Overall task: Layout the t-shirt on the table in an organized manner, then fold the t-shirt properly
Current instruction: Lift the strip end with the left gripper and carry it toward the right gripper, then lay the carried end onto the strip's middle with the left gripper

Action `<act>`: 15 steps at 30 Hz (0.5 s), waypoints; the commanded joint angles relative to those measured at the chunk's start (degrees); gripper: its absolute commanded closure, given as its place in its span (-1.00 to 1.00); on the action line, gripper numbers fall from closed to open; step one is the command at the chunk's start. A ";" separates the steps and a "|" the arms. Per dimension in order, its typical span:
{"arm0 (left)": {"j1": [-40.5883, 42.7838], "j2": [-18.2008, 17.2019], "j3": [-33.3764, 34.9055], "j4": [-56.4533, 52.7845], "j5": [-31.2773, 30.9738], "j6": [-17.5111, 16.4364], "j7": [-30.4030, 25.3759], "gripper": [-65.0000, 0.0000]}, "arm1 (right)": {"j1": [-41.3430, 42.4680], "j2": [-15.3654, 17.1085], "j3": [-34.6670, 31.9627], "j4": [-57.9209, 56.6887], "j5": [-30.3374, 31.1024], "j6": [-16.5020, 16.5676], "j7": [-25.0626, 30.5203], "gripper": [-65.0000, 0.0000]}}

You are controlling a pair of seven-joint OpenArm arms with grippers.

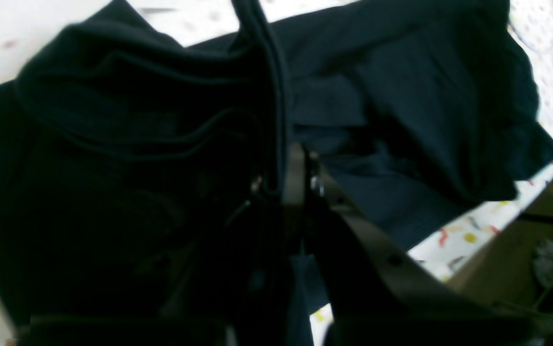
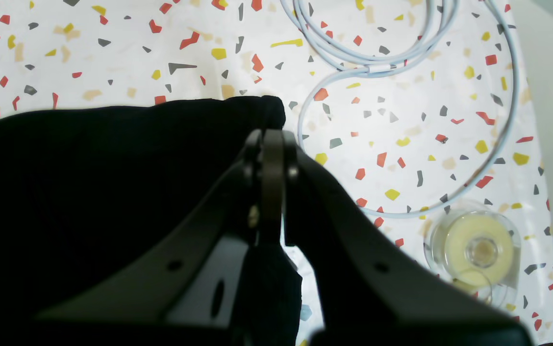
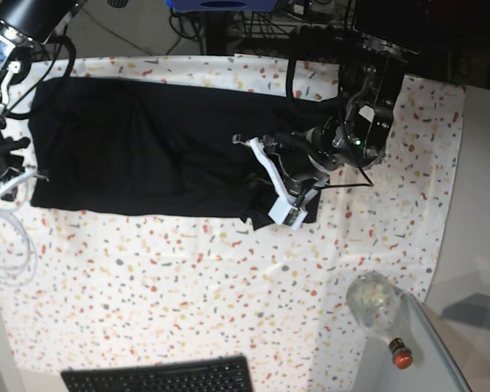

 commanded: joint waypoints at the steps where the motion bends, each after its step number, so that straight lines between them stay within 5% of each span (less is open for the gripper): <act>1: -0.90 0.03 0.16 0.88 -1.17 -0.50 -1.11 1.00 | 0.84 0.72 0.17 0.87 0.48 0.12 1.23 1.00; 15: -1.16 1.79 1.75 0.88 -1.17 -0.50 -1.11 1.00 | 0.84 0.72 0.09 0.87 0.48 0.12 1.23 1.00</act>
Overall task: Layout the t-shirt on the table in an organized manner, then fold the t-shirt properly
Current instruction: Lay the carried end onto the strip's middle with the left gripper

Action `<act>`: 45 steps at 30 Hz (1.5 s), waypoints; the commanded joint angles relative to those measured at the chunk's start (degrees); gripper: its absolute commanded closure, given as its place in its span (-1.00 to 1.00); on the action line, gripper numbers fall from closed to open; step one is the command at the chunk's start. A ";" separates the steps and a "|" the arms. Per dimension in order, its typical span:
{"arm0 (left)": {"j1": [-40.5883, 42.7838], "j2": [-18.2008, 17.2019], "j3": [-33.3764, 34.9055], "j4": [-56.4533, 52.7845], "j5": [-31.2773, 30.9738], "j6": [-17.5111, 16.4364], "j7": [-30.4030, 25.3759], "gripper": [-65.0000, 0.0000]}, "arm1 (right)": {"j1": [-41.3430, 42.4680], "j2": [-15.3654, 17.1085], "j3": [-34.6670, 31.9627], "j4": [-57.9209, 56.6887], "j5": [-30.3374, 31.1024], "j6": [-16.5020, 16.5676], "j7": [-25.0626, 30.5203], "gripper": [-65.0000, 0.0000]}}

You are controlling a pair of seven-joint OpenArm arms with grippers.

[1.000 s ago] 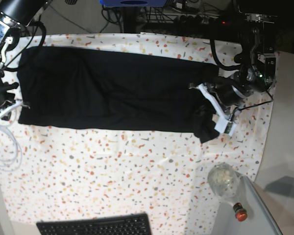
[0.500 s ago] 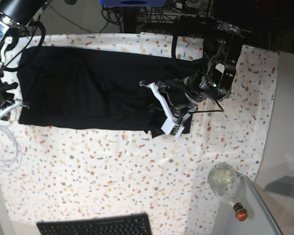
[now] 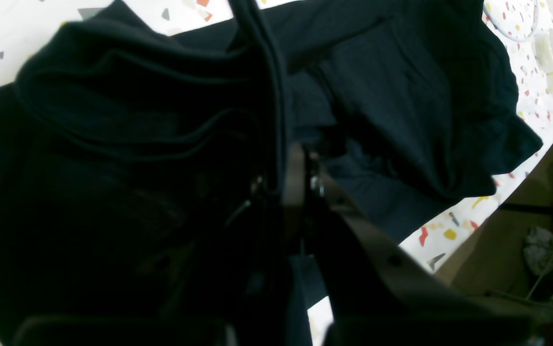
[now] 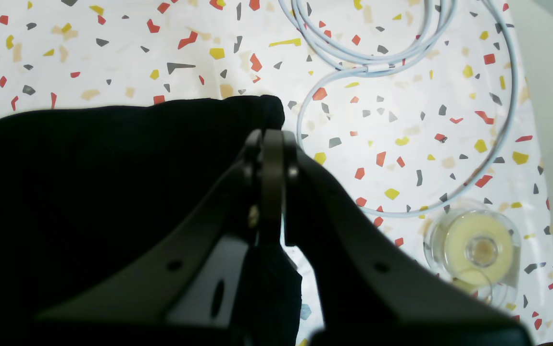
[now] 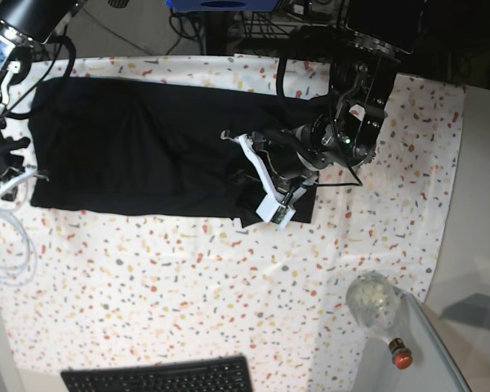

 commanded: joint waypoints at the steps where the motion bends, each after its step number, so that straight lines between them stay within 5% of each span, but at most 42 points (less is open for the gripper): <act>1: -0.99 0.61 0.00 0.90 -1.21 -0.52 -1.07 1.00 | 0.87 0.72 0.09 0.87 0.46 0.12 1.23 1.00; 45: -4.15 3.60 3.60 -4.81 -1.30 -0.52 -1.24 1.00 | 0.87 0.72 0.53 0.87 0.46 0.12 1.23 1.00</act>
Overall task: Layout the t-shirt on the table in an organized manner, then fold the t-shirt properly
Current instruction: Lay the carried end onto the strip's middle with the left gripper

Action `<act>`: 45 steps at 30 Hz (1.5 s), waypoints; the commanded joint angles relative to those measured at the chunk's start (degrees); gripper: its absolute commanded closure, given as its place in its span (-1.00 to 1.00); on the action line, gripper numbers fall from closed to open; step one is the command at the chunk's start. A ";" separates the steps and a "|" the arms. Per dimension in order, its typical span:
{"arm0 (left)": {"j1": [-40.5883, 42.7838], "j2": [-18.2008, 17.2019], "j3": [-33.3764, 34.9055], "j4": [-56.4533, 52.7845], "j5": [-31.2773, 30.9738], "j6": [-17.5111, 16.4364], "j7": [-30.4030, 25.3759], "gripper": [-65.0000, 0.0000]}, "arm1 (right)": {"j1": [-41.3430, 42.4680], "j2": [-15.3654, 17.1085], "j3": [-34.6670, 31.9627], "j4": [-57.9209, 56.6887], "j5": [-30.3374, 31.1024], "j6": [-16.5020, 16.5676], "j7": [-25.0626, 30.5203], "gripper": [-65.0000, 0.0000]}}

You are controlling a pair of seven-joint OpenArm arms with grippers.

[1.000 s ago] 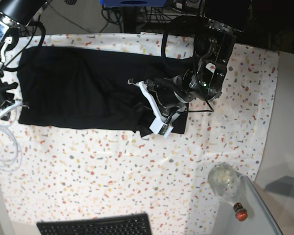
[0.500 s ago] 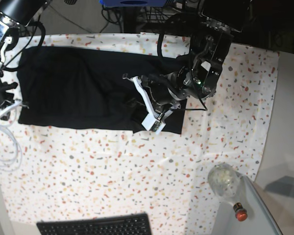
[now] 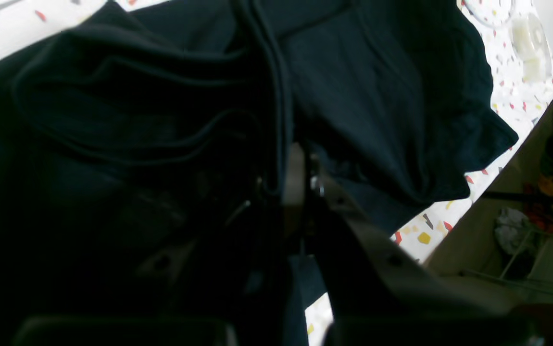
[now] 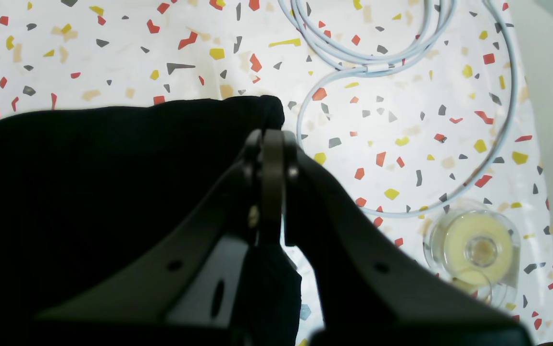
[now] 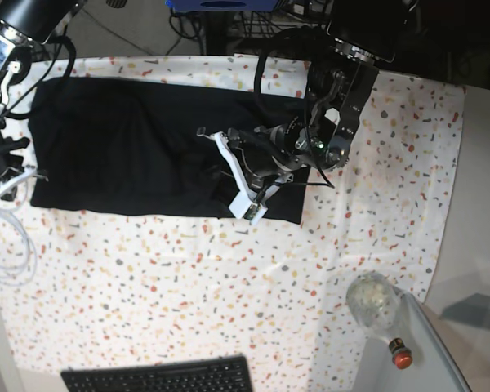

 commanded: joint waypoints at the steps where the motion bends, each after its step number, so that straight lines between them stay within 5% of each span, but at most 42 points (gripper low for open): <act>1: -1.79 0.36 0.22 0.92 -1.15 -0.54 -1.15 1.00 | 0.84 0.72 0.26 0.87 0.46 0.12 1.23 1.00; 45: -1.88 1.33 0.66 1.27 -1.41 -0.54 -0.71 1.00 | 1.72 0.72 -0.18 0.87 0.46 0.12 1.23 1.00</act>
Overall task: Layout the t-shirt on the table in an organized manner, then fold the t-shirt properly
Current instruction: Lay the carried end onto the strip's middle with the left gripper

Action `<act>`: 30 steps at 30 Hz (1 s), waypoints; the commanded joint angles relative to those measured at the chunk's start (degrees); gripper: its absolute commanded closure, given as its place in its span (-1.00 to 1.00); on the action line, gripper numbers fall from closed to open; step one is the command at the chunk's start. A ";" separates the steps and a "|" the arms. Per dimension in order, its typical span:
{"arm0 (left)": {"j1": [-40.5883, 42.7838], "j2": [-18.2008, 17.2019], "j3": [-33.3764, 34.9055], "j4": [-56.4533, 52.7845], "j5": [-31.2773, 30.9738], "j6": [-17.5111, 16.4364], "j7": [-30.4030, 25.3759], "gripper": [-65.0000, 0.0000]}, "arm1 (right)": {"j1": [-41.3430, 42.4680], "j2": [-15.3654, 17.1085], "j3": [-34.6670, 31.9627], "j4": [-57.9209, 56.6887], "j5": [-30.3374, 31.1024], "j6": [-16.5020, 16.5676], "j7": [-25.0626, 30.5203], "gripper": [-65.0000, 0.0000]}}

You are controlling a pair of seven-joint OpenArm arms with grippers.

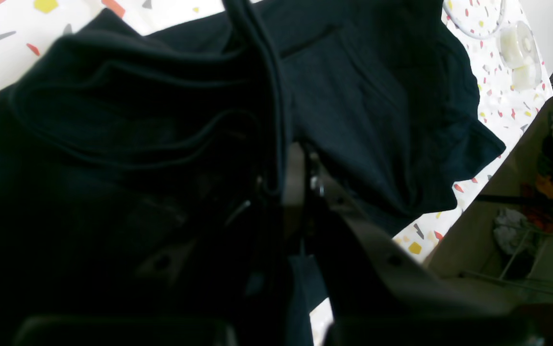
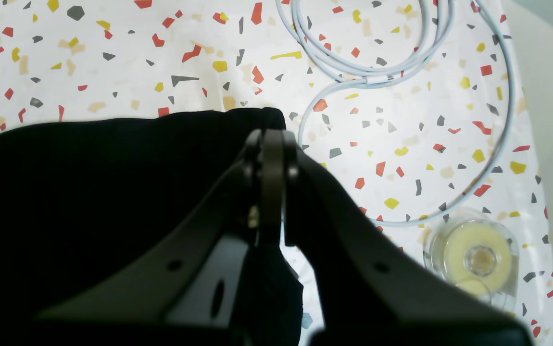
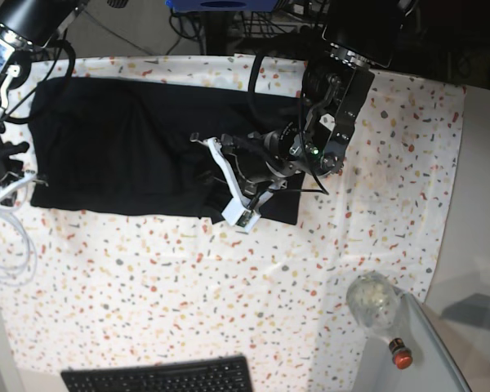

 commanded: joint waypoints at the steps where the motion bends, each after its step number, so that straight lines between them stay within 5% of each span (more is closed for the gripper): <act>1: -0.74 0.35 0.04 1.51 -1.30 -0.52 -0.82 1.00 | 0.78 0.72 -0.02 0.87 0.46 0.12 1.23 1.00; 30: -0.13 0.17 1.98 1.16 -1.13 -0.52 -1.18 1.00 | 0.78 0.72 0.33 0.78 0.46 0.12 1.23 1.00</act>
